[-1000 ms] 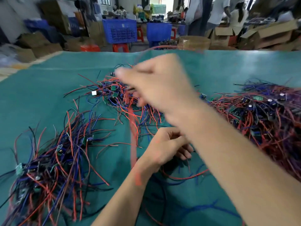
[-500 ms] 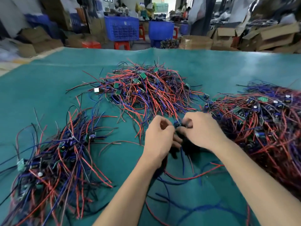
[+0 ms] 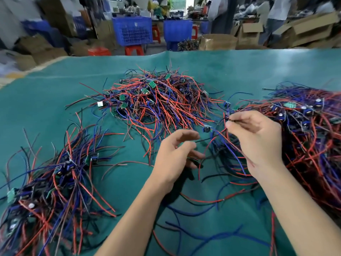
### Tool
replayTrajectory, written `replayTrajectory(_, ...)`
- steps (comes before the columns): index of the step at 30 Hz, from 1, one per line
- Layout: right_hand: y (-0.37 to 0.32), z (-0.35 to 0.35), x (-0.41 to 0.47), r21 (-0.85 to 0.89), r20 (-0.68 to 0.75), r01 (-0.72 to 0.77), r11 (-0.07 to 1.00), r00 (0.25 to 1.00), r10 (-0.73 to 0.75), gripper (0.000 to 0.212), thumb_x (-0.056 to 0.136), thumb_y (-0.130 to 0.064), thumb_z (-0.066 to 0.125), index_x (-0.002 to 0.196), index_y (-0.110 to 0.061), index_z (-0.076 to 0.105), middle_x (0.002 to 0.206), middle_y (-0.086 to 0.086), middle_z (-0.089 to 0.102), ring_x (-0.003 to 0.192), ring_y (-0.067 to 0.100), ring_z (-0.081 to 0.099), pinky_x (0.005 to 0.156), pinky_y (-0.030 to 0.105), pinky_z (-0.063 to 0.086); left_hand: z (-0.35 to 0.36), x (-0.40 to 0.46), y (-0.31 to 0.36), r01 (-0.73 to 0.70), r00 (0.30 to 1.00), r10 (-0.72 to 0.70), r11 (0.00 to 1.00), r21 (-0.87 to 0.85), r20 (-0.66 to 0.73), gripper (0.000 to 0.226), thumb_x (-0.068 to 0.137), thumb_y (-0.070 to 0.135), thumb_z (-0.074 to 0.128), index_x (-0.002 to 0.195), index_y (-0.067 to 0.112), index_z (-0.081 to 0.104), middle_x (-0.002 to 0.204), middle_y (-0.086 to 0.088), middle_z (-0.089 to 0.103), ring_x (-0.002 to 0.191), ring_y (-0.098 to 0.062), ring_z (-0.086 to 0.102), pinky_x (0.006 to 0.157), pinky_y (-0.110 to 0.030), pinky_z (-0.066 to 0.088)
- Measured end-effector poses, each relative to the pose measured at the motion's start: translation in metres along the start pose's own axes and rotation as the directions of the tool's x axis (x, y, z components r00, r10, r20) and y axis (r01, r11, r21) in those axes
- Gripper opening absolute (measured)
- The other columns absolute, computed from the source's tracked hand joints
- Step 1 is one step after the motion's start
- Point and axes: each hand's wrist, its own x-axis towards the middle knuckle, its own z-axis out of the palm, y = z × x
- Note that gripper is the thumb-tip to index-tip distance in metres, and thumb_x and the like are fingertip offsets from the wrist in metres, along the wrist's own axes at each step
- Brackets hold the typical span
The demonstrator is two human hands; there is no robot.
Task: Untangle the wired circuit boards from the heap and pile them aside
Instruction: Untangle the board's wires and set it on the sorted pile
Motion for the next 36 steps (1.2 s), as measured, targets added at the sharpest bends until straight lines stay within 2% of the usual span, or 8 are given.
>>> replayTrajectory(3, -0.010, -0.004, 0.004, 0.312, -0.003, -0.098, 0.945, 0.995, 0.104, 0.027, 0.084, 0.013, 0.070, 0.085, -0.015, 0.072, 0.078, -0.003, 0.074, 0.075, 0.014, 0.068, 0.074, 0.027, 0.055, -0.002, 0.001, 0.001, 0.016, 0.999, -0.019, 0.996, -0.084, -0.032, 0.022, 0.098, 0.000, 0.043, 0.112, 0.007, 0.059, 0.115, -0.010, 0.065, 0.061, -0.022, 0.069, 0.041, -0.022, 0.045)
replayTrajectory(6, -0.021, -0.007, 0.007, 0.617, 0.121, -0.302, 0.727, 0.949, 0.292, 0.023, 0.087, 0.011, 0.062, 0.094, -0.010, 0.067, 0.081, 0.003, 0.071, 0.076, 0.015, 0.070, 0.071, 0.023, 0.057, -0.003, 0.001, 0.003, 0.060, 0.998, -0.058, 0.994, -0.097, 0.020, 0.031, 0.104, 0.016, 0.037, 0.103, 0.007, 0.066, 0.107, -0.013, 0.070, 0.061, -0.022, 0.068, 0.043, -0.023, 0.046)
replayTrajectory(11, -0.028, -0.009, 0.006, 0.725, 0.322, -0.473, 0.500, 0.875, 0.361, 0.035, 0.073, -0.001, 0.060, 0.108, -0.001, 0.066, 0.093, 0.007, 0.068, 0.078, 0.016, 0.065, 0.070, 0.021, 0.057, -0.006, 0.002, 0.003, 0.077, 0.997, -0.075, 0.995, -0.066, 0.032, 0.034, 0.103, 0.024, 0.042, 0.095, 0.006, 0.070, 0.073, -0.008, 0.066, 0.053, -0.018, 0.061, 0.040, -0.020, 0.041)
replayTrajectory(14, -0.025, -0.001, -0.001, 0.614, 0.442, -0.565, 0.552, 0.825, 0.352, 0.036, 0.070, 0.000, 0.060, 0.104, -0.002, 0.070, 0.089, 0.007, 0.068, 0.073, 0.016, 0.066, 0.068, 0.024, 0.059, -0.003, -0.001, 0.002, 0.019, 0.998, -0.015, 0.998, -0.056, 0.063, 0.024, 0.097, 0.026, 0.057, 0.086, 0.014, 0.074, 0.063, -0.005, 0.057, 0.047, -0.015, 0.051, 0.039, -0.020, 0.036)
replayTrajectory(17, -0.017, 0.010, -0.010, 0.437, 0.499, -0.569, 0.696, 0.798, 0.339, 0.043, 0.064, 0.000, 0.064, 0.107, -0.004, 0.072, 0.085, 0.004, 0.068, 0.074, 0.015, 0.067, 0.071, 0.022, 0.058, -0.002, -0.004, 0.005, 0.031, 0.980, -0.012, 0.995, -0.096, 0.199, 0.032, 0.092, 0.038, 0.058, 0.092, 0.009, 0.071, 0.080, -0.010, 0.071, 0.056, -0.015, 0.060, 0.042, -0.020, 0.038)
replayTrajectory(24, -0.004, 0.015, -0.014, 0.277, 0.533, -0.565, 0.777, 0.763, 0.365, 0.044, 0.059, -0.003, 0.074, 0.103, -0.006, 0.076, 0.079, 0.003, 0.071, 0.073, 0.017, 0.067, 0.068, 0.026, 0.046, -0.004, -0.003, 0.001, -0.016, 0.979, 0.013, 1.000, 0.011, 0.204, 0.022, 0.096, 0.016, 0.061, 0.080, 0.004, 0.069, 0.064, -0.004, 0.065, 0.045, -0.009, 0.049, 0.041, -0.017, 0.035)
replayTrajectory(28, -0.002, 0.015, -0.015, 0.192, 0.418, -0.434, 0.880, 0.847, 0.327, 0.033, 0.061, -0.021, 0.085, 0.089, -0.006, 0.079, 0.083, 0.004, 0.074, 0.066, 0.010, 0.063, 0.056, 0.023, 0.037, -0.004, -0.002, -0.001, -0.016, 0.990, 0.008, 0.999, 0.052, 0.140, 0.026, 0.097, 0.016, 0.061, 0.085, -0.007, 0.065, 0.057, -0.003, 0.060, 0.040, -0.009, 0.049, 0.038, -0.017, 0.034)
replayTrajectory(36, 0.002, 0.009, -0.010, 0.032, 0.142, -0.202, 0.979, 0.970, 0.195, 0.012, 0.083, -0.012, 0.083, 0.072, -0.014, 0.078, 0.066, -0.004, 0.069, 0.059, 0.007, 0.057, 0.048, 0.017, 0.040, -0.007, -0.002, 0.001, 0.003, 0.976, -0.014, 0.999, 0.050, 0.219, 0.020, 0.097, 0.015, 0.062, 0.086, 0.000, 0.068, 0.056, -0.003, 0.061, 0.038, -0.009, 0.050, 0.037, -0.016, 0.033)
